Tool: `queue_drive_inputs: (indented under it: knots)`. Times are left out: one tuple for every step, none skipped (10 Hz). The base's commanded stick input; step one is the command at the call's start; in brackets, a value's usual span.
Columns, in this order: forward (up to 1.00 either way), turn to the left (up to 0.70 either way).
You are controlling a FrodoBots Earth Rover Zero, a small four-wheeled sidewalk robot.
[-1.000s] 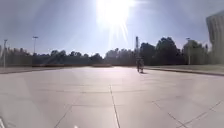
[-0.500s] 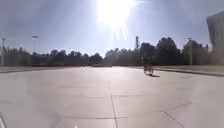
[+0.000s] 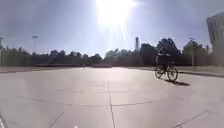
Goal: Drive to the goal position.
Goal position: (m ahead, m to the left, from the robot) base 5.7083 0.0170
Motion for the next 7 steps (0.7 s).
queue_drive_inputs:
  knots:
    - [0.70, -0.01]
    - [0.70, -0.01]
    - [0.70, -0.01]
    - [0.70, -0.01]
    - [0.70, -0.01]
    - [0.70, -0.01]
    - [0.70, -0.01]
